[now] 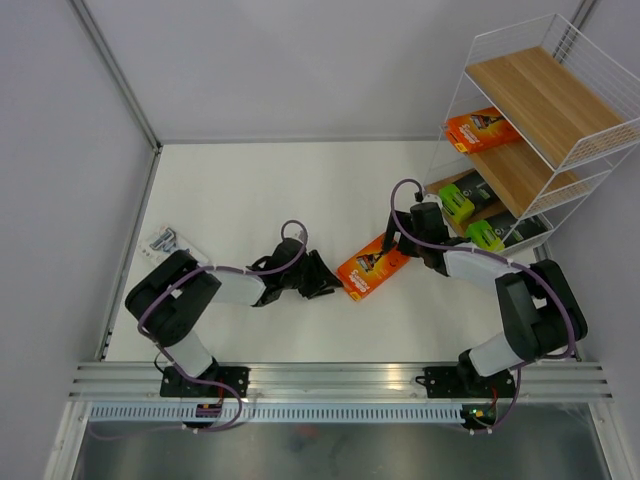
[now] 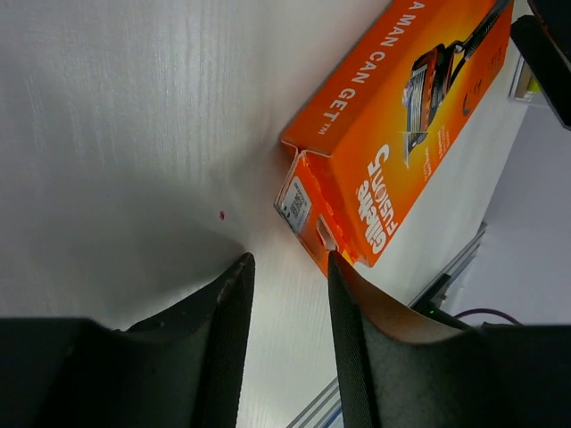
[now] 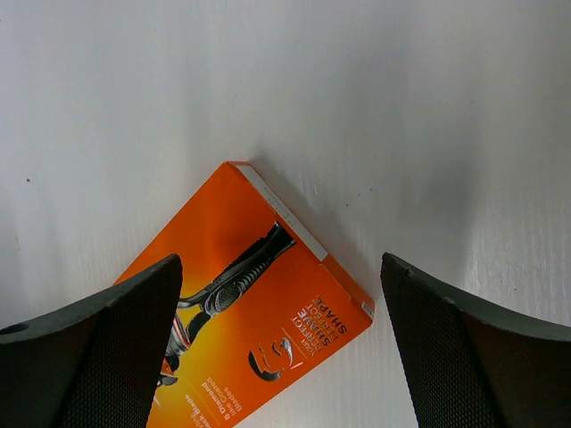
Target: Place and organize the shaving razors onto the shelf
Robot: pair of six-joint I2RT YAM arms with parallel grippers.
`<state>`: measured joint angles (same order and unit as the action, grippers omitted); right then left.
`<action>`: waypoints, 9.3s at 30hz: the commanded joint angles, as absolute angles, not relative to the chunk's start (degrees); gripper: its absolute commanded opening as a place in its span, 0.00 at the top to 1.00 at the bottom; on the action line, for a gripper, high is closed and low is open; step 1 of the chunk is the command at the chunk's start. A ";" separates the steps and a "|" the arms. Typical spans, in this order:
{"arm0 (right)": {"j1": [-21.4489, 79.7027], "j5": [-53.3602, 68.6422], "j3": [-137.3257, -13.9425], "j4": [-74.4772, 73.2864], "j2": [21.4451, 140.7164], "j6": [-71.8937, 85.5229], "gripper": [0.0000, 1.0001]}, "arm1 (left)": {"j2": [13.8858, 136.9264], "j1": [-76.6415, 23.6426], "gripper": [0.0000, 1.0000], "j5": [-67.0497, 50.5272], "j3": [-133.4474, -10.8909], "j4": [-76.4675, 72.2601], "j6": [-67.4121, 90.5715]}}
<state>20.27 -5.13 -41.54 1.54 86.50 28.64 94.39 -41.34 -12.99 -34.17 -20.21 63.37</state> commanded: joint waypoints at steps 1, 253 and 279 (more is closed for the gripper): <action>19.69 -2.29 -40.43 6.67 87.62 27.95 0.02 | 97.64 -42.01 0.56 -11.25 -35.51 -25.84 66.88; 18.37 -5.10 -72.25 -31.90 26.63 24.79 0.02 | 143.44 -61.44 0.98 16.17 -124.28 -32.87 83.59; 18.37 8.17 -63.39 -25.60 32.16 28.65 0.02 | 93.63 -52.39 0.08 3.86 -61.92 -30.38 64.78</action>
<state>18.48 2.44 -66.76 -30.74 29.91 27.27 103.88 -54.43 4.32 -70.17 -37.50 71.33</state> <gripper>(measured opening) 0.979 0.918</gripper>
